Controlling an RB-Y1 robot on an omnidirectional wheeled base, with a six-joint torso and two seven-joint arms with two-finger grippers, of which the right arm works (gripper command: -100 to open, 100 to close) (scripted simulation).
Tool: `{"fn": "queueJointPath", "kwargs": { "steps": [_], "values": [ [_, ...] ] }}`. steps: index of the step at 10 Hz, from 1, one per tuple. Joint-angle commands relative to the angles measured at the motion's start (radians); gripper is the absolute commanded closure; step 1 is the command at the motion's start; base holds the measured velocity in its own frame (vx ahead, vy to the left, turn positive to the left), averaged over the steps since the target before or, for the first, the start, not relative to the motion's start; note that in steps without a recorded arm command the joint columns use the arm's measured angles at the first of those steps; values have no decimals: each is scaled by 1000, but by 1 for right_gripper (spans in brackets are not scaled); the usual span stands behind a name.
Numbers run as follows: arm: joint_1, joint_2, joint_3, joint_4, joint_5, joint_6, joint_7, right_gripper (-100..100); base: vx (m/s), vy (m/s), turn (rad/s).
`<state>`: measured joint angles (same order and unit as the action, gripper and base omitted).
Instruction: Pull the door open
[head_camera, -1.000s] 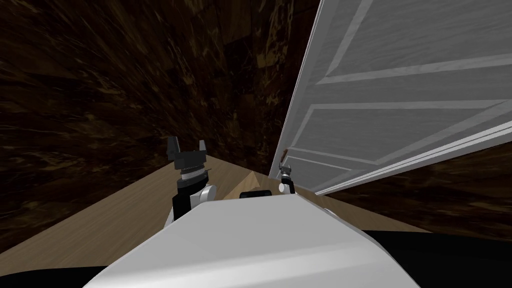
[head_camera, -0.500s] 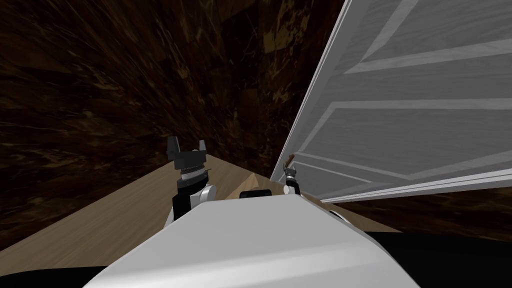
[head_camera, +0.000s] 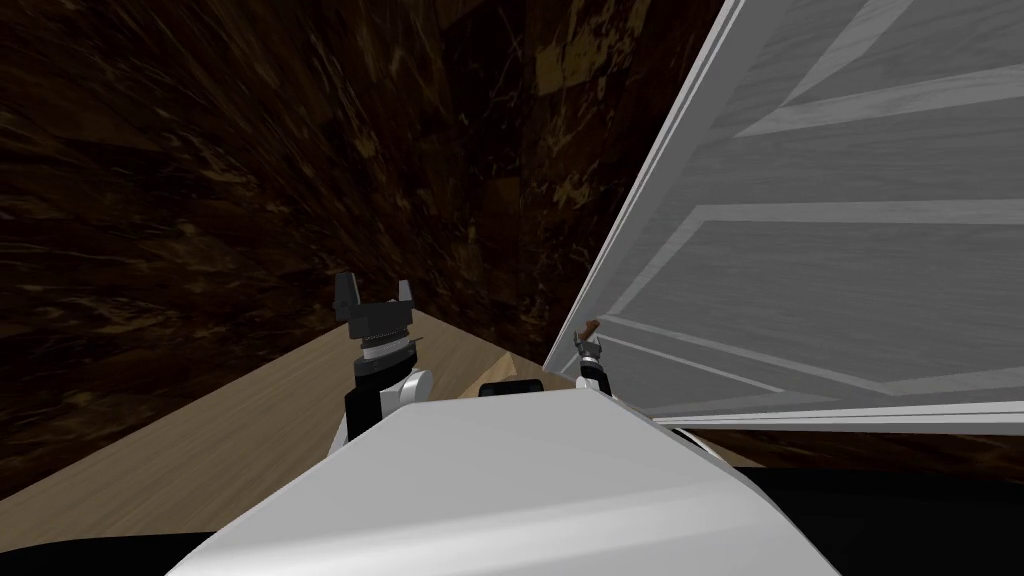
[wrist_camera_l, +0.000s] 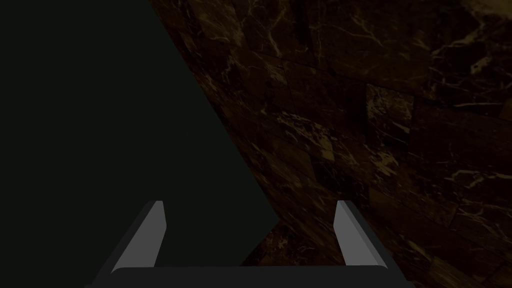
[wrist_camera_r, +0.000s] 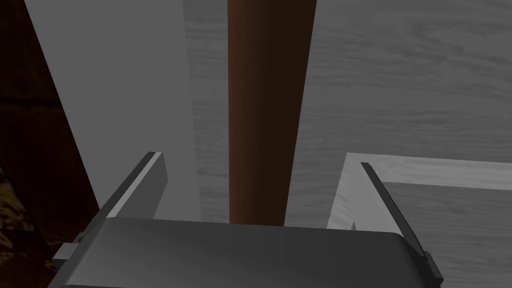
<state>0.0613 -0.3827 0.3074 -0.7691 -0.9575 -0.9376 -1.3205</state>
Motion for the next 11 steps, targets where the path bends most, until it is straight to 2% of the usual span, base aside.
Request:
{"fn": "queueJointPath", "kwargs": {
  "steps": [1,2,7,11],
  "values": [
    [0,0,0,0,0,0,0,-100,40,1,-12],
    [0,0,0,0,0,0,0,100,-23,15,20],
    [0,0,0,0,0,0,0,100,-6,-3,-3],
    [7,-23,43,-28,19,8,-27,100,-178,-7,49]
  ]
}}
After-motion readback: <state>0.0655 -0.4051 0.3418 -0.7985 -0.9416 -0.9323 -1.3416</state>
